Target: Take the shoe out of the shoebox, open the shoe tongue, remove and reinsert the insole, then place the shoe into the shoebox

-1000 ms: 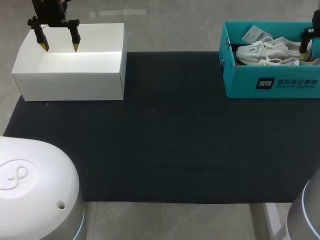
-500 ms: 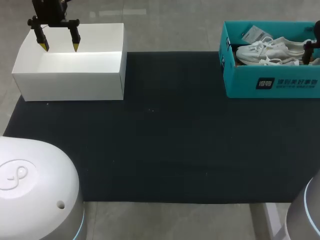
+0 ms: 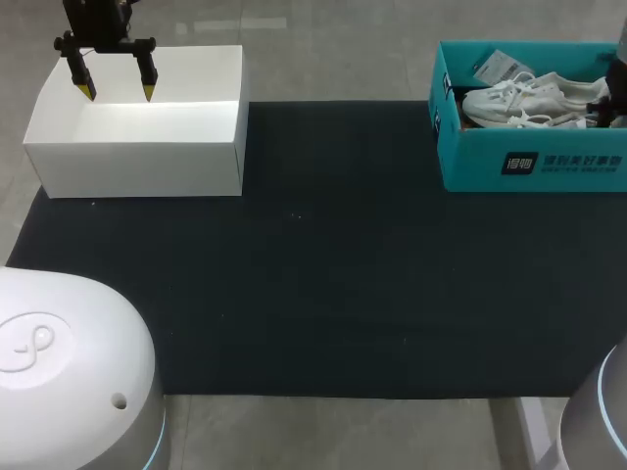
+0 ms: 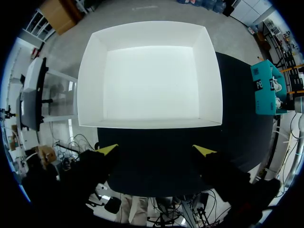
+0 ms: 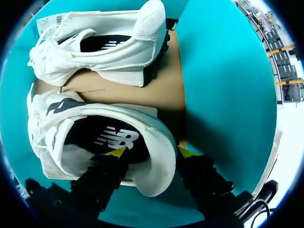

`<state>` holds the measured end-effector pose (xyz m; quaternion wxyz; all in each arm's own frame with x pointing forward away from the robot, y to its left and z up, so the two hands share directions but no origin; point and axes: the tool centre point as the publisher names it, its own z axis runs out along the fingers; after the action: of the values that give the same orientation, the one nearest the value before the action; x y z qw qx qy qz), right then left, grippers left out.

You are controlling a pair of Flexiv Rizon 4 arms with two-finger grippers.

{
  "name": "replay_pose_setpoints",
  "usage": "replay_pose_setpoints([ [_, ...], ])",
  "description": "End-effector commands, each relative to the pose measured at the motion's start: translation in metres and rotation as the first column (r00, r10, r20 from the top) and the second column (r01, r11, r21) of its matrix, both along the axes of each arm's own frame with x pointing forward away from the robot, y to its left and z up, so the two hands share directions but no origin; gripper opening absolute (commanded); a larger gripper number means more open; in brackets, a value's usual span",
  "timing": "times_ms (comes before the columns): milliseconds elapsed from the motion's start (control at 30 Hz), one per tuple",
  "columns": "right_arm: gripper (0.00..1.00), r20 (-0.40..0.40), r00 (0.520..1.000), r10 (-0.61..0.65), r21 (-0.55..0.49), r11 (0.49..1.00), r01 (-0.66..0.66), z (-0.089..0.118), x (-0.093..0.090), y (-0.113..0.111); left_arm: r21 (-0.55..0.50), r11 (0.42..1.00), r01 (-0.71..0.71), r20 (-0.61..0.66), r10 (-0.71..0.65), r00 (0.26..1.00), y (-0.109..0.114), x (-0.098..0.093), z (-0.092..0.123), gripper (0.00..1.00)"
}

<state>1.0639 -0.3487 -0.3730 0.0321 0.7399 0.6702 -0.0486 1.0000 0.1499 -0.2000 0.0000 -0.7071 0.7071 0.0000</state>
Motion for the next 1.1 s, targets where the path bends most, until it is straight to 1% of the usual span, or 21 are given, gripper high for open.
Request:
replay_pose_setpoints([
  [33,0.0,-0.022,0.999,-0.024,-0.008,1.0,0.024,0.0,0.005,0.0,0.0,1.0,0.0,0.0,0.0,1.0,0.0,0.0,0.0,1.0],
  [200,0.0,-0.028,0.996,-0.08,-0.031,0.996,0.079,0.01,0.0,-0.003,0.0,1.0,0.0,0.0,0.0,1.0,0.0,0.0,0.0,1.0],
  [467,0.0,-0.011,0.995,-0.104,-0.053,0.993,0.103,0.031,-0.005,-0.006,0.0,1.0,0.0,0.0,0.0,1.0,0.0,0.0,0.0,1.0],
  [667,0.0,0.005,0.991,-0.132,-0.088,0.987,0.132,0.054,-0.009,-0.014,0.0,1.0,0.0,0.0,0.0,1.0,0.0,0.0,0.0,1.0],
  [833,0.0,-0.018,0.985,-0.17,-0.128,0.978,0.167,0.079,-0.009,-0.018,0.0,1.0,0.0,0.0,0.0,1.0,0.0,0.0,0.0,1.0],
  [1100,0.0,0.022,0.974,-0.223,-0.129,0.966,0.224,0.13,-0.003,-0.017,0.0,1.0,0.0,0.0,0.0,1.0,0.0,0.0,0.0,1.0],
])
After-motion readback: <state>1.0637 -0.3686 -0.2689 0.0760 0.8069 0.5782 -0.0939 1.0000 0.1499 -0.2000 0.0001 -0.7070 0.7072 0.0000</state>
